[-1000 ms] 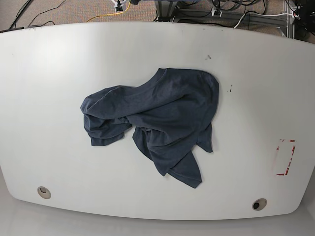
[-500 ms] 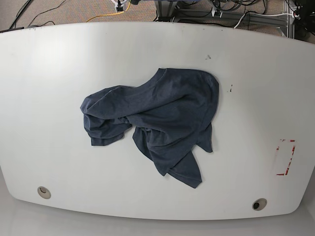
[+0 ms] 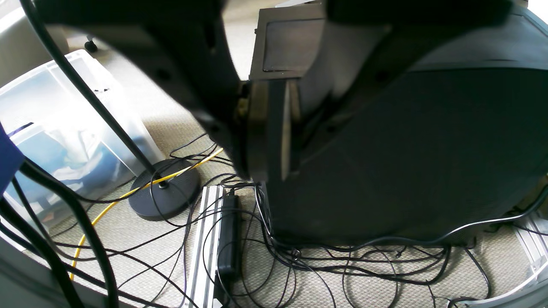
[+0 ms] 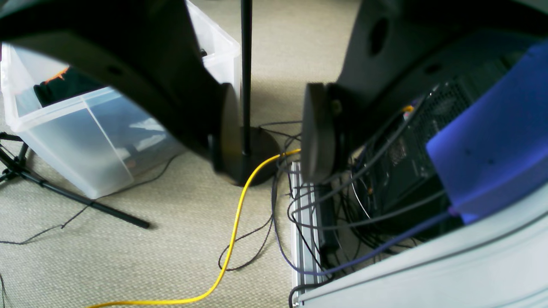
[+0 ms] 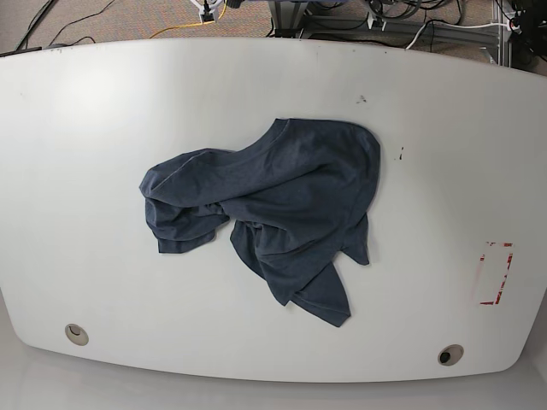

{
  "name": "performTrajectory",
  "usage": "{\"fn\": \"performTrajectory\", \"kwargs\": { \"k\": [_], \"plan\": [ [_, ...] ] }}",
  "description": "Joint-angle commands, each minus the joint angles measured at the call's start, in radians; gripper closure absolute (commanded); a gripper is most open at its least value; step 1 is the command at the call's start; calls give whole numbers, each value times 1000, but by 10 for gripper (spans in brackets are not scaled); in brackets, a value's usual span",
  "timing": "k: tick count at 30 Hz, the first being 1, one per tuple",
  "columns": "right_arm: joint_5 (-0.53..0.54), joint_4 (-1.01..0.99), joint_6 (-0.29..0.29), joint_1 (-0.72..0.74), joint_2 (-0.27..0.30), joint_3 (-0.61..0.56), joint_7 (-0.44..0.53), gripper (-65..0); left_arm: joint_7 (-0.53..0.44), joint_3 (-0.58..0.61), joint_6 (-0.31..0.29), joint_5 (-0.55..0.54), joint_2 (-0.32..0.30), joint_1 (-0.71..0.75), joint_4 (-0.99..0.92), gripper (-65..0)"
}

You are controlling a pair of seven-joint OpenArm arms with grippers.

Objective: Layout the t-shirt on the table in an organized manner, then fold the t-shirt properly

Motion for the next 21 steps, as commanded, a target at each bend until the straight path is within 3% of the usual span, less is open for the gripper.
{"fn": "performTrajectory", "kwargs": {
  "k": [1,14,21],
  "plan": [
    [5,38,5,-24,1,1,-10,-225,-6,1,0,-4,-3,7,10,-50],
    [-1,286,6,-93,-6,3,-109,-218,-14,0,2,-13,-2,44,118,-54],
    [-2,265,6,-65,-8,2,-117,-217,-10,2,-2,-7,-2,42,125,-42]
  ]
}}
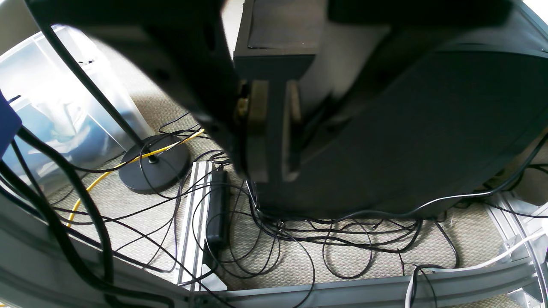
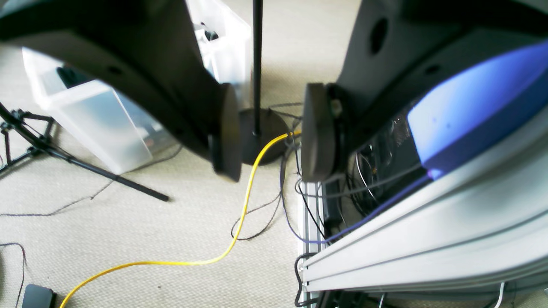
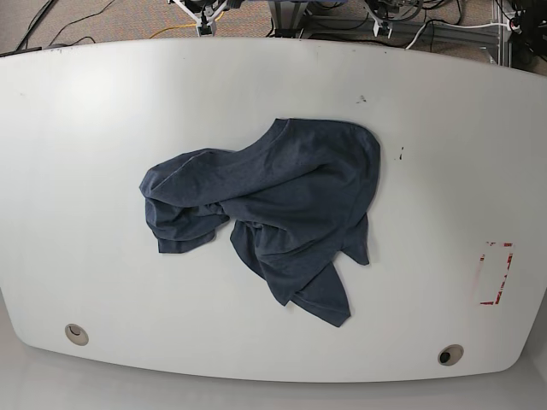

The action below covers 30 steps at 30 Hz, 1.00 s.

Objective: Layout the t-shirt on the table in an organized manner, then fold the t-shirt properly

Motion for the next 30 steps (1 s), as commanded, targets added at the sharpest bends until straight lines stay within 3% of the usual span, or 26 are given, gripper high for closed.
{"fn": "performTrajectory", "kwargs": {
  "k": [1,13,24,30],
  "plan": [
    [-2,-9,6,4,0,-2,8,-217,-6,2,-2,3,-4,3,2,-42],
    [2,-115,5,33,1,0,89,-217,-58,1,-2,6,-4,6,-4,-42],
    [2,-112,8,27,1,0,98,-216,-69,-1,-2,3,-6,26,2,-43],
    [3,-112,8,2,0,0,170,-216,-70,-3,-2,1,-6,46,22,-42]
  ]
}}
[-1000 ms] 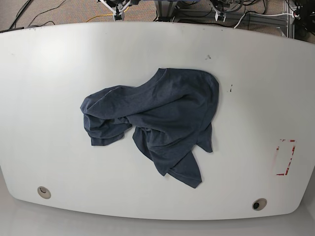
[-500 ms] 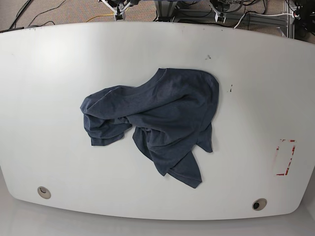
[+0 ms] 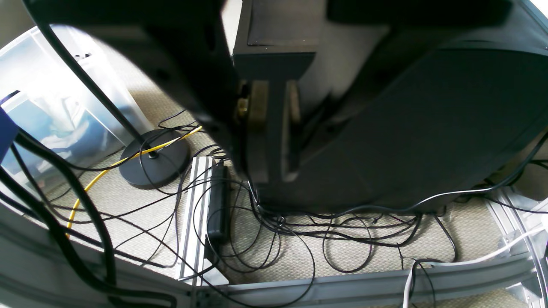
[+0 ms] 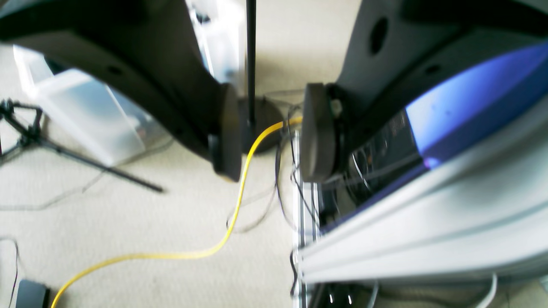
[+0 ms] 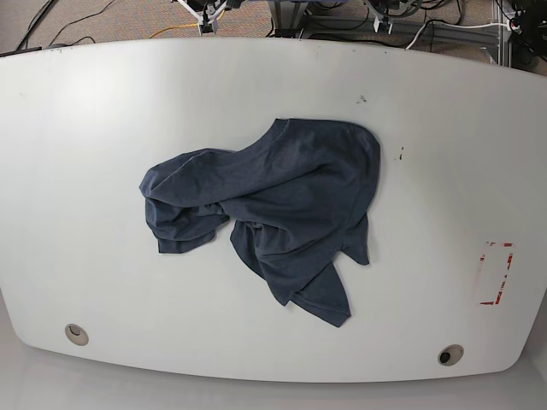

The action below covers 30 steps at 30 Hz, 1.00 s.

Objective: Layout the t-shirt on the table in an organized manner, then fold the t-shirt properly

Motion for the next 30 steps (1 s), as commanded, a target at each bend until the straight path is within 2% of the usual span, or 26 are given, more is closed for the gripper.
{"fn": "performTrajectory", "kwargs": {
  "k": [1,9,15,22,30],
  "plan": [
    [3,7,8,-34,0,0,41,-216,-6,-3,-2,-2,-4,17,34,-42],
    [4,15,6,-72,0,0,95,-216,-6,-3,-2,-2,1,104,160,-42],
    [6,125,6,-134,-1,0,95,-216,-6,-3,-5,-3,4,155,222,-42],
    [0,279,6,-209,-30,0,44,-216,-6,-3,-5,-5,5,212,289,-40],
    [4,423,6,-289,-38,-2,-3,-216,-6,12,-6,-89,4,298,398,-39]
  ]
}}
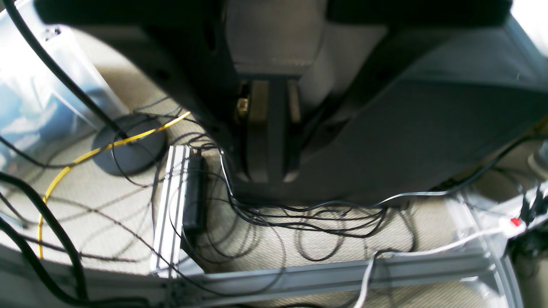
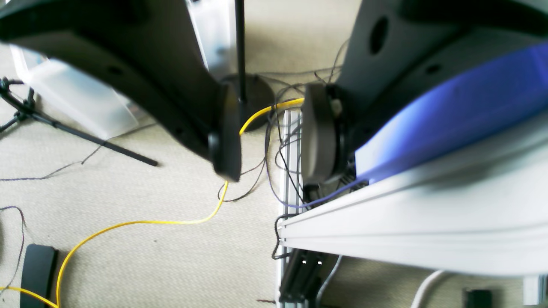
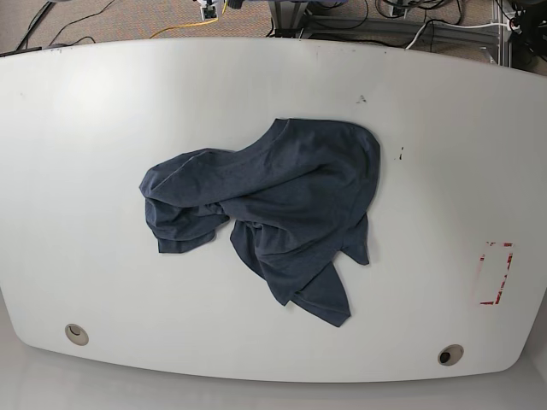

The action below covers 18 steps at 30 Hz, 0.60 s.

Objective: Layout the t-shirt on the table in an organized manner, then fold the t-shirt properly

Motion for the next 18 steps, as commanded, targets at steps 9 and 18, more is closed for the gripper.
{"fn": "performTrajectory", "kwargs": {
  "k": [9,18],
  "plan": [
    [-2,178,-2,-128,-7,3,-16,-216,-6,47,-3,-53,-10,127,136,-39],
    [4,335,-2,-251,-4,3,-16,-216,-6,64,-3,-68,-5,266,349,-39]
  ]
}}
